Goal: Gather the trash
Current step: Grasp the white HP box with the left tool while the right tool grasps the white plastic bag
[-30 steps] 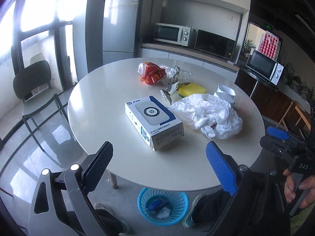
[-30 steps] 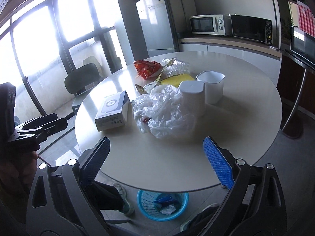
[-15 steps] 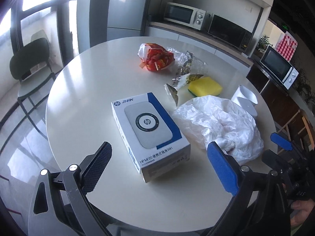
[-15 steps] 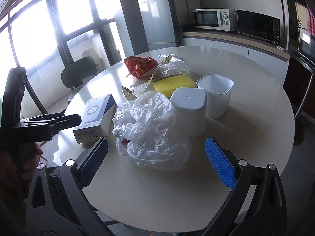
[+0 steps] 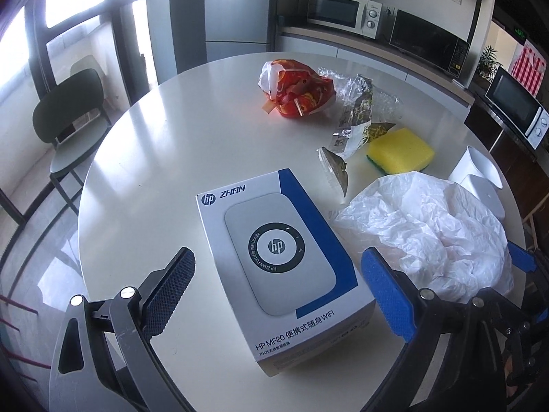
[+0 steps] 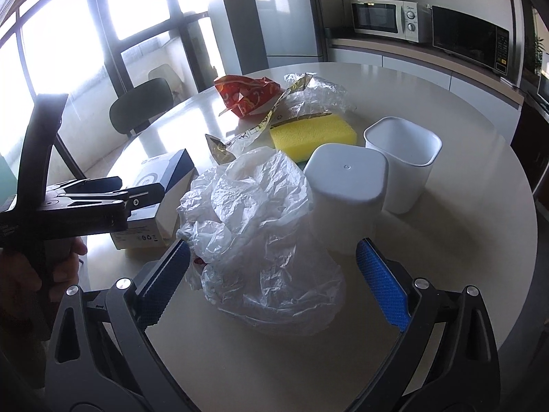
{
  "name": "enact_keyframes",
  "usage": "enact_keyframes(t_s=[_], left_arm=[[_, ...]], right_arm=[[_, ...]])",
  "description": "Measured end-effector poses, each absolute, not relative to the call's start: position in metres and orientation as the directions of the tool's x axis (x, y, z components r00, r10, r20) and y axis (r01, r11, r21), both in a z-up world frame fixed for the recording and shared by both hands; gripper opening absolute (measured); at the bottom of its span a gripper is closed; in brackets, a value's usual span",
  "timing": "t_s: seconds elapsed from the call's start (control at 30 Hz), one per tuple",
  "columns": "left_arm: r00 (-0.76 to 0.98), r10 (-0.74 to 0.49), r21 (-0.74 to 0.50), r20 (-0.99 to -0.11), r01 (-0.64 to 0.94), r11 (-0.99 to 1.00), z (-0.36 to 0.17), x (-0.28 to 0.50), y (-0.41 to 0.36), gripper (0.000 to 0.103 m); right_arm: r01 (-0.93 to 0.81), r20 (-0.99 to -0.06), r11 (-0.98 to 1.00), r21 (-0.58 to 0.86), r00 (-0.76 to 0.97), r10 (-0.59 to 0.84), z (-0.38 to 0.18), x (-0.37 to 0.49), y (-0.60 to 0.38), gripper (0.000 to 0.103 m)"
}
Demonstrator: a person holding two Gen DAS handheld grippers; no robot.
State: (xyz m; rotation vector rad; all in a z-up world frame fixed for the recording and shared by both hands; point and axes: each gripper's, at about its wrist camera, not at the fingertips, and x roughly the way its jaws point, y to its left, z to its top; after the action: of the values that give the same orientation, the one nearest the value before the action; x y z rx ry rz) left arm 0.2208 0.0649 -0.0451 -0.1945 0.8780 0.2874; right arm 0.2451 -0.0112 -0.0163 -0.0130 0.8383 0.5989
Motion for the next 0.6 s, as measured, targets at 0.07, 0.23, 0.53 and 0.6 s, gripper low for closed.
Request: enact_keyframes(t_s=[0.07, 0.23, 0.53, 0.6], left_arm=[[0.599, 0.173, -0.047, -0.782, -0.334, 0.942, -0.047, 0.224, 0.066, 0.095], [0.593, 0.144, -0.064, -0.792, -0.315, 0.947, -0.054, 0.224, 0.065, 0.094], [0.613, 0.137, -0.078, -0.778, -0.31, 0.948, -0.057, 0.218, 0.062, 0.086], [0.617, 0.123, -0.092, -0.778, -0.305, 0.948, -0.057, 0.215, 0.066, 0.084]], right_arm=[[-0.506, -0.703, 0.831, 0.234, 0.502, 0.503, -0.019, 0.248, -0.01, 0.083], [-0.513, -0.7, 0.819, 0.256, 0.486, 0.523, -0.021, 0.246, -0.011, 0.069], [-0.519, -0.698, 0.814, 0.26, 0.482, 0.53, -0.028, 0.234, -0.006, 0.026], [-0.514, -0.692, 0.818, 0.258, 0.492, 0.528, -0.028, 0.232, -0.007, 0.021]])
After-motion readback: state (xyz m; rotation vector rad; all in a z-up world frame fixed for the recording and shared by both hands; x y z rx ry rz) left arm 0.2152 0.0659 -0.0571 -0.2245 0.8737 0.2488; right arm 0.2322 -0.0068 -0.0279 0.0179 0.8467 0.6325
